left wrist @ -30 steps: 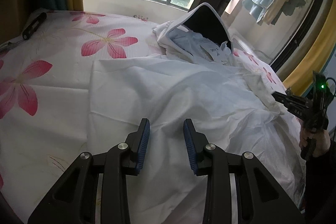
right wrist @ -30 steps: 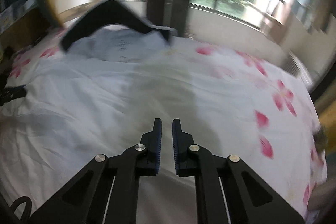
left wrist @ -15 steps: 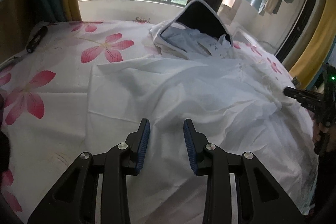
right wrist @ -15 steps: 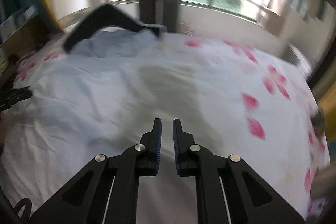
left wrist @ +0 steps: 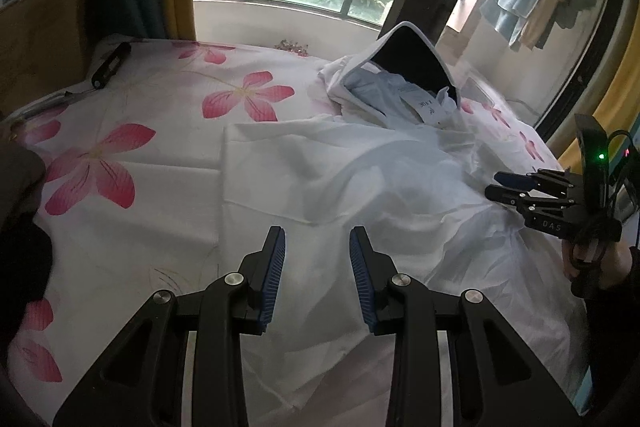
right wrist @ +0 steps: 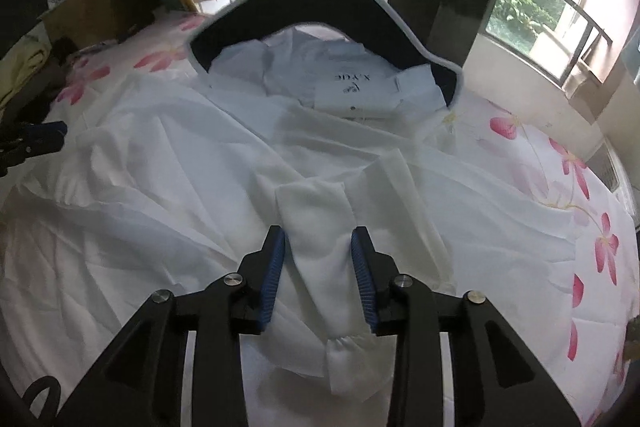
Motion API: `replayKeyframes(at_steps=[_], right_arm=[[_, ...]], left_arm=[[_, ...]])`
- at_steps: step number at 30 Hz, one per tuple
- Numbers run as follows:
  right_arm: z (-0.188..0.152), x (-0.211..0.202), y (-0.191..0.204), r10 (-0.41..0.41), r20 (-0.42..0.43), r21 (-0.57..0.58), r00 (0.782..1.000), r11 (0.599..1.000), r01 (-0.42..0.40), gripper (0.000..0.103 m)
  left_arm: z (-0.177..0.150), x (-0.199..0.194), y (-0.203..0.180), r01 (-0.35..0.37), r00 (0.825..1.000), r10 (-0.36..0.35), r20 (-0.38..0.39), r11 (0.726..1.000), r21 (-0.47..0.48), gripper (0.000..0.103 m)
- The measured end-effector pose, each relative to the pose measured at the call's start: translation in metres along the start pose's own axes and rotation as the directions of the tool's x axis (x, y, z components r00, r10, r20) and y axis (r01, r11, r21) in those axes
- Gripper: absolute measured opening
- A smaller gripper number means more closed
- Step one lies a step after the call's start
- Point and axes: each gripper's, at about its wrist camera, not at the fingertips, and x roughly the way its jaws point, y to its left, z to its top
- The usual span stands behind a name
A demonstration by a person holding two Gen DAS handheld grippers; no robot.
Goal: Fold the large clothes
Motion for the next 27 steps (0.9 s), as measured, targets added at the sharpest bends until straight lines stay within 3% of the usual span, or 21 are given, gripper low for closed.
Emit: replayKeyframes(at_steps=[3, 11, 16, 24, 27], right_arm=[[-0.005, -0.004, -0.004, 0.001, 0.019, 0.009, 1.000, 1.000, -0.001, 0.004], [-0.020, -0.040, -0.042, -0.080, 0.101, 0.123, 0.992, 0.990, 0.067, 0.003], [-0.049, -0.065, -0.082, -0.118, 0.138, 0.295, 0.983, 0.953, 0.073, 0.003], [-0.104, -0.081, -0.106, -0.121, 0.060, 0.416, 0.991, 0.906, 0.085, 0.004], [-0.119, -0.084, -0.109, -0.114, 0.018, 0.429, 0.993, 0.898, 0.095, 0.011]], left_arm=[[0.000, 0.000, -0.004, 0.008, 1.000, -0.008, -0.004, 1.000, 0.011, 0.035], [0.001, 0.004, -0.019, 0.010, 1.000, -0.009, -0.022, 0.999, 0.037, 0.035], [-0.001, 0.012, -0.029, -0.006, 0.998, 0.009, -0.055, 0.998, 0.064, 0.035], [-0.006, 0.023, -0.039, -0.021, 0.995, 0.030, -0.096, 0.996, 0.091, 0.035], [-0.005, 0.025, -0.042, -0.031, 0.994, 0.042, -0.101, 0.994, 0.106, 0.035]])
